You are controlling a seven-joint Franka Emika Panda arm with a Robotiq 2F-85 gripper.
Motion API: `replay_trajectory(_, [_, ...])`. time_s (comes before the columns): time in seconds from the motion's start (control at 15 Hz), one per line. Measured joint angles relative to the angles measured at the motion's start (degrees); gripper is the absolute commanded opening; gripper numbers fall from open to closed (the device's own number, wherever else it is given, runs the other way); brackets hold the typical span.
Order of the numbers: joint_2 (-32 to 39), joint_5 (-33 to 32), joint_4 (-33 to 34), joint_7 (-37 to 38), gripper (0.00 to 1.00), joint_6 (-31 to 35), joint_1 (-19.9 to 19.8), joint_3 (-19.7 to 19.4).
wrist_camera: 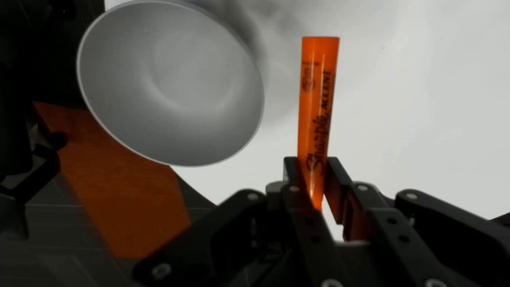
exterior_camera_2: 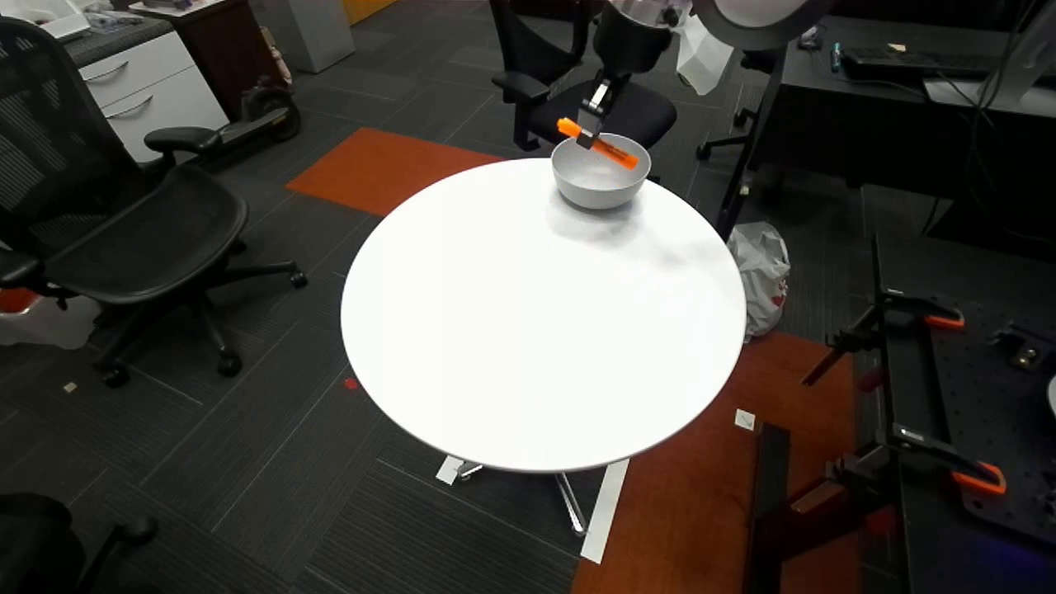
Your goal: Pick up the pen from the table and put it in the bowl
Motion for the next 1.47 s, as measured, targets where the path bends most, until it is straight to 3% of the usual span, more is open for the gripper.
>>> replay_trajectory(0.4, [-2.7,4.4,0.7,-0.2,0.05,-1.8,-3.0,-1.0])
replay_trajectory(0.67, [-2.7,10.6,3.8,-0.5,0.05,-8.3,-5.4,-0.5])
replay_trajectory(0.87, [-1.9,11.8,6.7,0.2,0.05,-13.1,-6.7,-1.1])
replay_trajectory(1.47, [9.4,11.9,16.7,3.4,0.05,-18.8,-8.0,-1.9])
